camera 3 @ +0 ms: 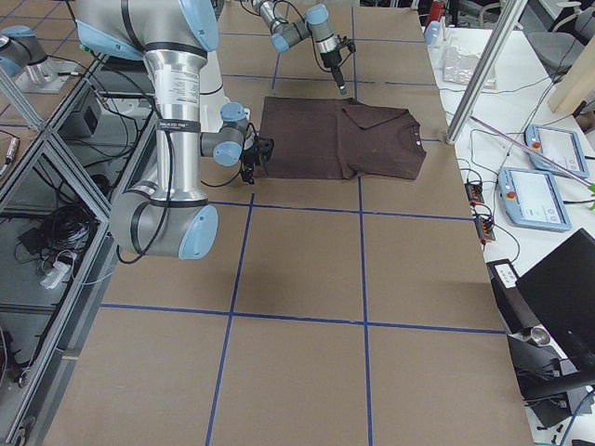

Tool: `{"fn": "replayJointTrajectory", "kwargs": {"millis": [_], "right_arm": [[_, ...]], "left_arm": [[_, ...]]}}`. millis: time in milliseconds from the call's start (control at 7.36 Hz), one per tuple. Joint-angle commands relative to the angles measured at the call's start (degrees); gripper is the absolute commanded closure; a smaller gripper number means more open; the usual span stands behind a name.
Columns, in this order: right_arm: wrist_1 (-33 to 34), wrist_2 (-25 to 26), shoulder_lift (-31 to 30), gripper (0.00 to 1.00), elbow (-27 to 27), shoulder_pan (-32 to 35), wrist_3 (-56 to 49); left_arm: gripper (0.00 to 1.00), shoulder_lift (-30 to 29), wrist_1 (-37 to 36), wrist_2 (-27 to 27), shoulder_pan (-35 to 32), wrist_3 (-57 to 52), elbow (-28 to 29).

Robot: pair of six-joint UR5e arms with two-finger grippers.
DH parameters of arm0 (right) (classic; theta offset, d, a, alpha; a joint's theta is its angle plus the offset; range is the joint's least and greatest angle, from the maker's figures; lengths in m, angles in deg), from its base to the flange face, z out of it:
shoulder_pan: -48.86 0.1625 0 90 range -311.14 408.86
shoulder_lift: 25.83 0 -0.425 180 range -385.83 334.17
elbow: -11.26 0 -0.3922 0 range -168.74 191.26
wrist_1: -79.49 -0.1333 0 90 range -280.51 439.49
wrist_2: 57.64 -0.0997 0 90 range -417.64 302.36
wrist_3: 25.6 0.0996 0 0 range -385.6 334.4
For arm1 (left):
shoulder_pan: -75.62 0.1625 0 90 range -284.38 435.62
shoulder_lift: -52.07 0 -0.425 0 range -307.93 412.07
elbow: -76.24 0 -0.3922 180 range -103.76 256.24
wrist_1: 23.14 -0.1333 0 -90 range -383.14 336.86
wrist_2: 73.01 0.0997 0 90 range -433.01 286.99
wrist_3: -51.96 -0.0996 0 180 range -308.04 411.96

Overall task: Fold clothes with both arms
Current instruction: 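Move the right gripper to the hem corner nearest the robot while the left gripper releases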

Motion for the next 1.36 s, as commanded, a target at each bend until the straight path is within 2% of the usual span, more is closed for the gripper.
{"fn": "replayJointTrajectory", "kwargs": {"millis": [0, 408, 1223], "right_arm": [[0.0, 0.0, 0.2, 0.33, 0.1, -0.4, 0.0], [0.0, -0.9, 0.2, 0.99, -0.1, -0.3, -0.1], [-0.1, -0.8, 0.0, 1.00, -0.7, 0.0, -0.1]], "left_arm": [[0.00, 0.2, 0.0, 0.0, 0.1, 0.0, 0.0], [0.00, 0.3, 0.0, 0.1, 0.1, 0.0, 0.1], [0.03, 0.3, 0.0, 0.0, 0.1, 0.0, 0.1]]}}
